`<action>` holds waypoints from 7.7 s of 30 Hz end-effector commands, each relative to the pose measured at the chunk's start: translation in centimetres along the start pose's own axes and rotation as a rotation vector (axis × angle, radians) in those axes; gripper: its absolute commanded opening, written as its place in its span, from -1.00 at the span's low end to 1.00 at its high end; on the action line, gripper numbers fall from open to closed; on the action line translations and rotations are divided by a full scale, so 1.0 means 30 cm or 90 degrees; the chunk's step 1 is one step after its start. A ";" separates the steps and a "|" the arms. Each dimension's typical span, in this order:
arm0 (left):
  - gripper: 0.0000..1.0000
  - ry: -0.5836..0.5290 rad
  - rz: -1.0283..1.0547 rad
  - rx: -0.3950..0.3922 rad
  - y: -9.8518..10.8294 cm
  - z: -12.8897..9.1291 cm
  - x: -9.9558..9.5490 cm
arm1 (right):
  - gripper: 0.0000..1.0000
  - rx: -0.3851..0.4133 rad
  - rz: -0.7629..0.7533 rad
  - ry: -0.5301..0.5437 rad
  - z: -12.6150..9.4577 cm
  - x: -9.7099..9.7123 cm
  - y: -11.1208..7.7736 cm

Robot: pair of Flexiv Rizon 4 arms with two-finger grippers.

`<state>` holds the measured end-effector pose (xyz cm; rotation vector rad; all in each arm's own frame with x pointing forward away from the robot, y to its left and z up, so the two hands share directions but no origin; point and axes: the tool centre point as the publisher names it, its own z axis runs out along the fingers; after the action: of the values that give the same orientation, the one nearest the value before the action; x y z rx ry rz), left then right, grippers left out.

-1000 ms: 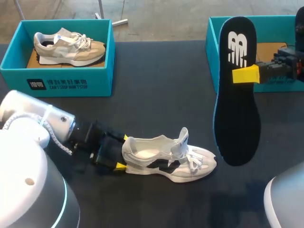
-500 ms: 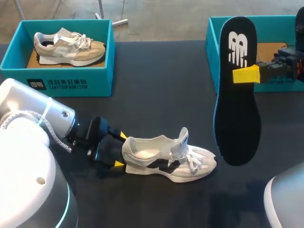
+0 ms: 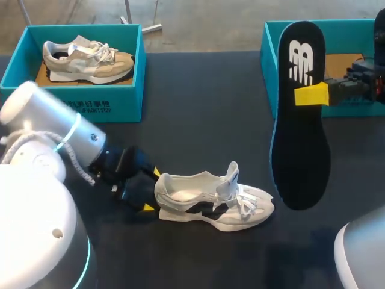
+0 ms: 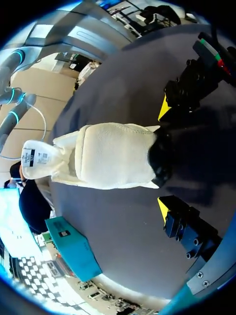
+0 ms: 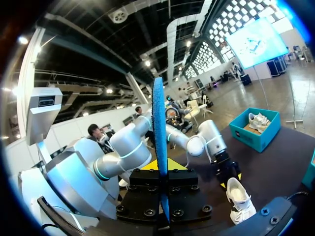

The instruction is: Take the shoe out of the shoebox, open the shoe tongue, remove and reinsert the insole, then place the shoe into the shoebox

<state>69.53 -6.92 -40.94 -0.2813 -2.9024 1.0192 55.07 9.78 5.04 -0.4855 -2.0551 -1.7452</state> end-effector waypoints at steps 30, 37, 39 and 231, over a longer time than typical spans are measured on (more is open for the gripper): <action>1.00 -0.003 0.047 -0.391 -0.106 -0.086 -0.006 | -1.00 0.005 0.001 0.002 0.006 -0.011 0.011; 1.00 0.004 0.060 -0.396 -0.119 -0.075 -0.009 | -1.00 0.005 0.001 0.002 0.006 -0.011 0.011; 1.00 0.002 0.061 -0.395 -0.125 -0.079 -0.011 | -1.00 0.005 0.001 0.002 0.006 -0.011 0.011; -1.00 0.244 0.871 -0.209 -0.548 0.218 0.075 | -1.00 0.005 0.001 0.002 0.006 -0.011 0.011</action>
<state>63.97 -22.52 -35.64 -2.3091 -2.2173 0.3475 55.01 9.76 4.99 -0.4864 -2.0541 -1.7468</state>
